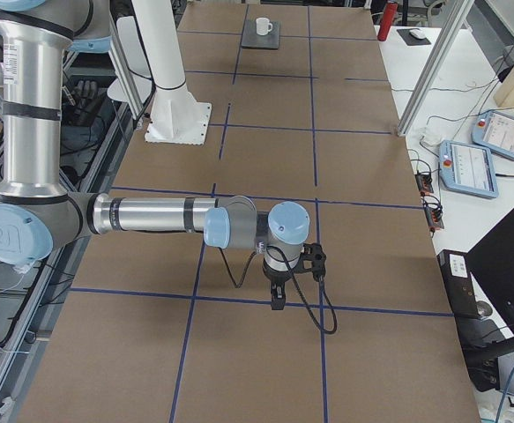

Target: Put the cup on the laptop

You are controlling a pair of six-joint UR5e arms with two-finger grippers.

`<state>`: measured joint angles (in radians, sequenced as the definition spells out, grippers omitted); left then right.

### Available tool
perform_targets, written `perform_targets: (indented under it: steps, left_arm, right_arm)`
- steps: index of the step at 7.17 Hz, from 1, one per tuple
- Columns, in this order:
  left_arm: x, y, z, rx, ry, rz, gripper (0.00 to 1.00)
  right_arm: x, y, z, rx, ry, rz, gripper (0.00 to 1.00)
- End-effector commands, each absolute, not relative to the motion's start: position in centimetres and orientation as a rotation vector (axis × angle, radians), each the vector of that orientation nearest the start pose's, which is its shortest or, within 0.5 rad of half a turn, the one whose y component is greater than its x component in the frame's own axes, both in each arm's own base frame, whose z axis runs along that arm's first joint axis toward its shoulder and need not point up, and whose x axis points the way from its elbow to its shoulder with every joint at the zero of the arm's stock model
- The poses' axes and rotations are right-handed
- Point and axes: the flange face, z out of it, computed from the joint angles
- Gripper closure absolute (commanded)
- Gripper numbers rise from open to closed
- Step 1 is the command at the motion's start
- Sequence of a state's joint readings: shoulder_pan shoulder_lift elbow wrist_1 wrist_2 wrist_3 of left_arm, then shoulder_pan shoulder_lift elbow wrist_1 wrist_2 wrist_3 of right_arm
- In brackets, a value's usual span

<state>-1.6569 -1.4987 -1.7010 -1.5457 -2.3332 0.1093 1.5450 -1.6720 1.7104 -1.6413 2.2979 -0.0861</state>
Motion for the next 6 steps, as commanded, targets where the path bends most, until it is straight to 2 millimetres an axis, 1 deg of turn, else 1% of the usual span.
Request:
perform_targets:
  steps: [1,3,5,6]
  left_arm:
    - [-10.3,-45.4,63.8,0.088,0.756,0.03,0.0]
    - [-10.1,-45.4,64.2,0.078,0.754,0.031,0.0]
    - [-8.4,-45.7,64.7,0.057,0.751,0.062,0.0]
    - [-8.2,-45.7,64.9,0.053,0.756,0.065,0.0]
  right_arm:
    - [5.5,-44.8,64.8,-0.009,-0.728,-0.095,0.0]
    - [5.5,-44.8,64.8,-0.009,-0.728,-0.095,0.0]
    - [5.5,-44.8,64.8,-0.009,-0.728,-0.095,0.0]
    - [5.5,-44.8,64.8,-0.008,-0.728,-0.097,0.0]
